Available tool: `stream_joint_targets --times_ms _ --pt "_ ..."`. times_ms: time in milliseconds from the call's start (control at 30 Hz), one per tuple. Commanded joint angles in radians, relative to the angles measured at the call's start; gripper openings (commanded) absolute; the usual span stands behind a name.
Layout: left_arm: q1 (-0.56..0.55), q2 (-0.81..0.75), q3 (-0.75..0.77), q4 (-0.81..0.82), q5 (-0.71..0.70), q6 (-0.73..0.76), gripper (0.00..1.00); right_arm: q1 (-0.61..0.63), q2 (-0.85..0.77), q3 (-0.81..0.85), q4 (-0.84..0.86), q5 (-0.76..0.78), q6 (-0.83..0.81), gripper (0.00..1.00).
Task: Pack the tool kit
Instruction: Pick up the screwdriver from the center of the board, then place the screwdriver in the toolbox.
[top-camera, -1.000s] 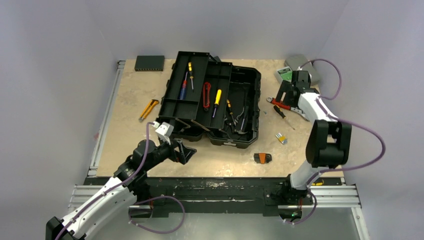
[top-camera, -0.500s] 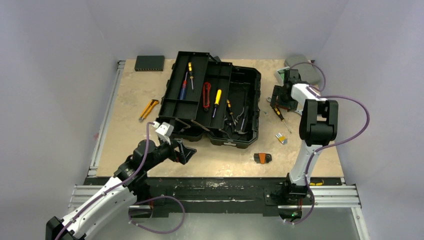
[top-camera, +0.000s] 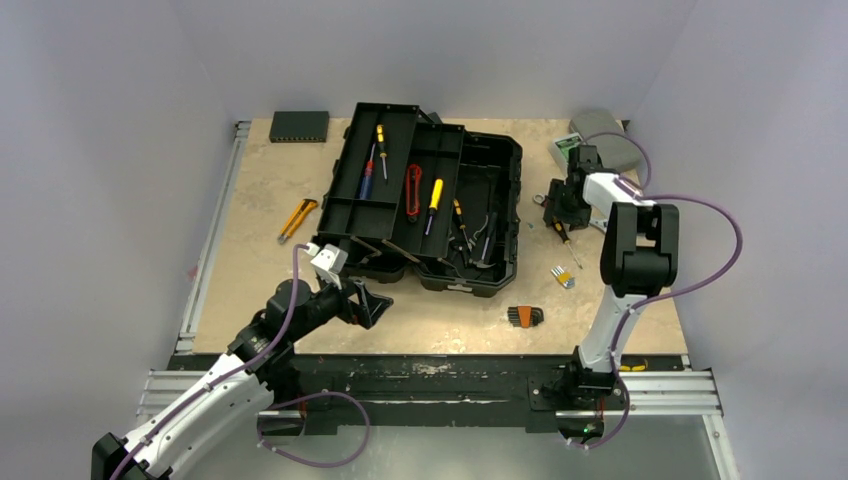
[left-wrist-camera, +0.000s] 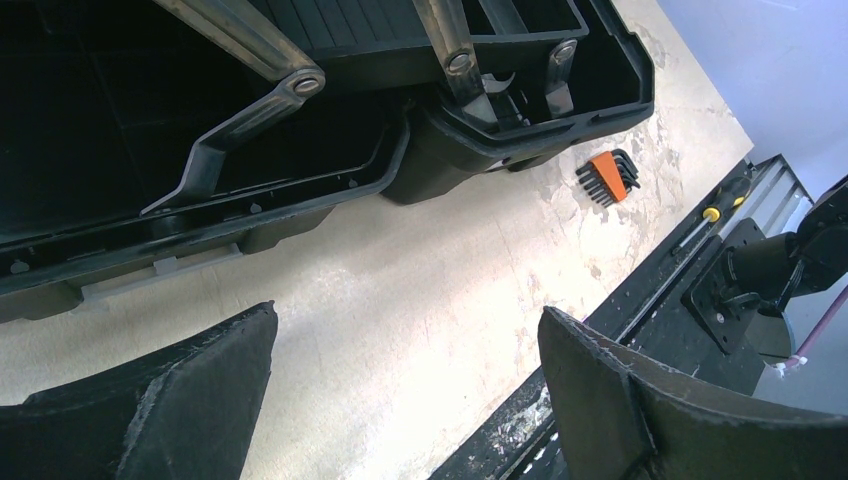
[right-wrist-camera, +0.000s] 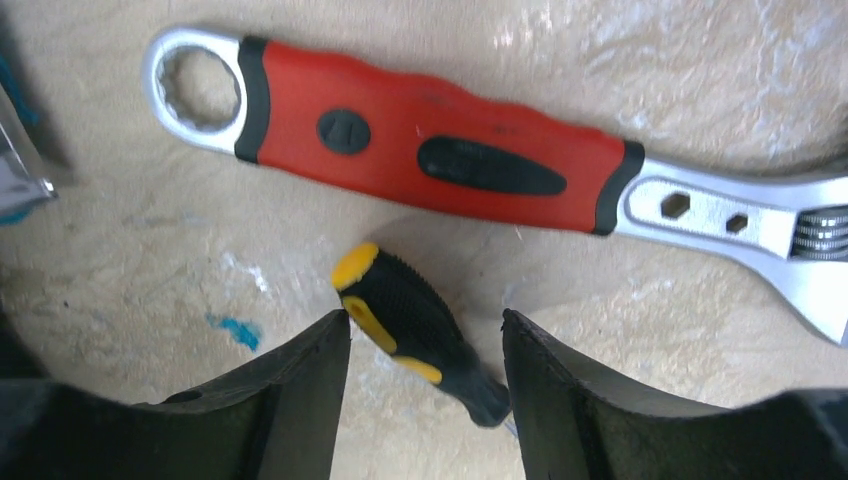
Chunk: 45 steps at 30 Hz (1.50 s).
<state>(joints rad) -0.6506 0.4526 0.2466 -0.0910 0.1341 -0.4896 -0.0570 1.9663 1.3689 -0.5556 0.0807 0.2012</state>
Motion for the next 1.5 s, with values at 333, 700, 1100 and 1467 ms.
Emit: stream_joint_targets --times_ms 333,700,1100,1467 --pt "-0.003 0.001 0.000 0.045 -0.005 0.001 0.99 0.005 -0.149 -0.086 0.036 -0.053 0.030 0.00" --pt "-0.003 0.001 0.002 0.043 -0.004 0.000 0.99 0.005 -0.396 -0.147 0.074 -0.185 0.104 0.00" --pt "-0.003 -0.002 0.000 0.042 -0.004 0.001 0.99 0.088 -0.550 -0.132 0.085 -0.353 0.172 0.00" --pt "-0.003 0.001 0.002 0.043 -0.002 0.000 0.99 0.253 -0.524 -0.146 0.254 -0.410 0.308 0.03"
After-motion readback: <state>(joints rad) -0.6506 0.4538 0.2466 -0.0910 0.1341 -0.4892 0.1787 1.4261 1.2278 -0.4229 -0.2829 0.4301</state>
